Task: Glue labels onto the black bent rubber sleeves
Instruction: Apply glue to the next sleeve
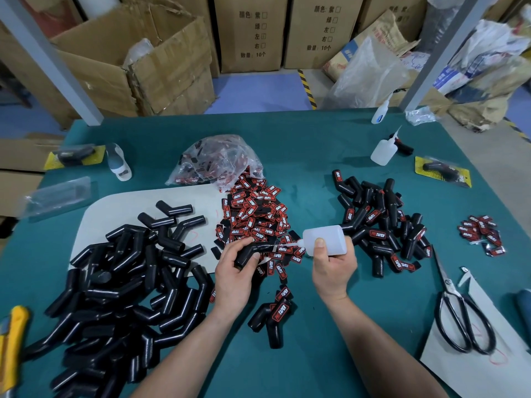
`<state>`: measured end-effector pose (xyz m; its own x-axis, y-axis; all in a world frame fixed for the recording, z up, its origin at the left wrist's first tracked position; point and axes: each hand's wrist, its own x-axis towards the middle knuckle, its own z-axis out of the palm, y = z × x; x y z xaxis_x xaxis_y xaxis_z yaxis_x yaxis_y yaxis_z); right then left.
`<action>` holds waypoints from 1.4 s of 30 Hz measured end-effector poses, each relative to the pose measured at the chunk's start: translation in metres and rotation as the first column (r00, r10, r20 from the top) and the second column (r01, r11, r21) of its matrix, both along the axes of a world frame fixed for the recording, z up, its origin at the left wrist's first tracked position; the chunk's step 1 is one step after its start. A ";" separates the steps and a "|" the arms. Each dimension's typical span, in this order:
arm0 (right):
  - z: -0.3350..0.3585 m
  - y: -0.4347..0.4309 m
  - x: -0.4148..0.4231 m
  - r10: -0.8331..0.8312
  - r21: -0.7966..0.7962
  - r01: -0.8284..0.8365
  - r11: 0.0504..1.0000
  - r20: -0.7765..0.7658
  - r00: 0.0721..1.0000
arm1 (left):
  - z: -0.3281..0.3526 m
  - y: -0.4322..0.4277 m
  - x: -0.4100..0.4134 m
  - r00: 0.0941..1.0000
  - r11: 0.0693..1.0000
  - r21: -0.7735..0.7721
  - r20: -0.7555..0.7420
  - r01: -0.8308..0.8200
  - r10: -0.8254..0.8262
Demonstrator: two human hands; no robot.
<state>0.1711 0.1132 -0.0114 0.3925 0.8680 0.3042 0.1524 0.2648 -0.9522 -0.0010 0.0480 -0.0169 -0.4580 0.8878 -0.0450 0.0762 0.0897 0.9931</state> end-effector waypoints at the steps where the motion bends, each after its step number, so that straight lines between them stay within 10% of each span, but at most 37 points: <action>1: 0.001 0.001 0.000 -0.005 0.006 0.006 1.000 -0.006 1.000 | 0.000 0.000 0.000 1.000 1.000 -0.004 0.004 0.001 -0.001; 42: -0.002 0.003 0.002 -0.031 0.002 0.031 1.000 0.007 0.999 | 0.004 -0.001 0.000 0.998 1.000 -0.011 -0.064 0.006 -0.007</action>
<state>0.1731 0.1159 -0.0138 0.4175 0.8547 0.3085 0.1669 0.2616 -0.9506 -0.0010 0.0471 -0.0130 -0.4546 0.8903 -0.0255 0.1406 0.1000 0.9850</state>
